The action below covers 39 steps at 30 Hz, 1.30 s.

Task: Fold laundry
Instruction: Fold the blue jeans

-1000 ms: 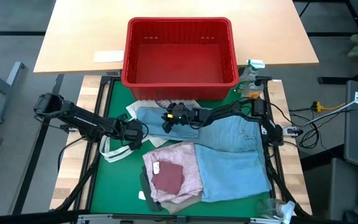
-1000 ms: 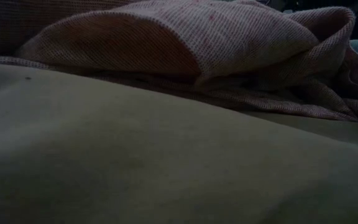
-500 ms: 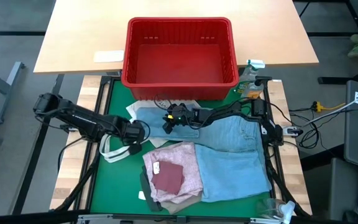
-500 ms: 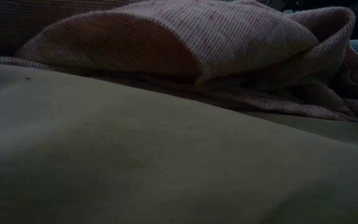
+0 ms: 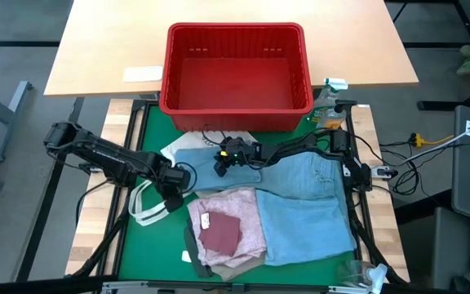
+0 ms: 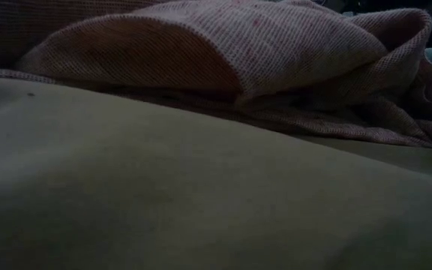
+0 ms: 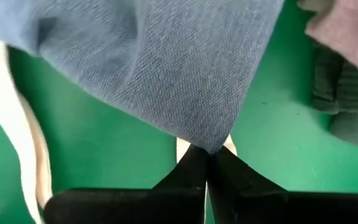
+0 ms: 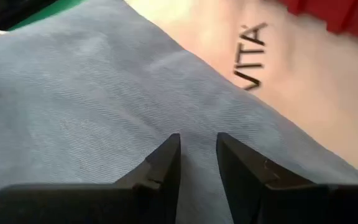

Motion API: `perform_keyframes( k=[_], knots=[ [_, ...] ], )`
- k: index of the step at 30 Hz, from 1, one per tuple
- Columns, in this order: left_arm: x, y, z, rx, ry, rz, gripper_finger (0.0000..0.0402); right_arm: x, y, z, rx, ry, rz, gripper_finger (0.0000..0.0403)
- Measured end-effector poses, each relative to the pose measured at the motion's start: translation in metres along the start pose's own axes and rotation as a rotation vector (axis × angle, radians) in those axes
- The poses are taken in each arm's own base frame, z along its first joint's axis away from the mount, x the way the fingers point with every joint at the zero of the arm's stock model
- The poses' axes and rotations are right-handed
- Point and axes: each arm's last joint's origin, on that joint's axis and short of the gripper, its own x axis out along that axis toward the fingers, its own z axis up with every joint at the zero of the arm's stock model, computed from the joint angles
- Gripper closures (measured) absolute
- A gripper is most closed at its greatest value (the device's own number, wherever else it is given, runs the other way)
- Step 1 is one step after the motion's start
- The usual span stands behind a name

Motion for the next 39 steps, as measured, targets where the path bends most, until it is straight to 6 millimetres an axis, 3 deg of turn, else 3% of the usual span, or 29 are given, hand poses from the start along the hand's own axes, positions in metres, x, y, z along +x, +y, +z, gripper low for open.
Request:
perform_keyframes(
  k=[5,16,24,32,39],
  knots=[
    [0.012,-0.007,-0.01,0.113,-0.019,-0.026,0.0393,0.0,-0.002,-0.005,-0.006,0.053,-0.019,0.0297],
    [0.017,-0.01,-0.018,0.167,-0.015,-0.018,0.0281,-0.001,-0.002,-0.006,-0.014,0.067,-0.026,0.0297],
    [-0.006,-0.012,-0.022,0.267,0.082,-0.028,0.0299,-0.001,0.0,-0.005,-0.01,0.067,0.03,0.0297],
    [-0.034,-0.003,-0.006,0.347,-0.13,0.07,0.0302,-0.001,0.002,-0.003,-0.008,0.054,0.052,0.0297],
    [-0.035,0.025,0.018,0.187,-0.26,0.252,0.0302,-0.004,0.003,0.0,-0.007,0.045,0.056,0.0297]
  ],
)
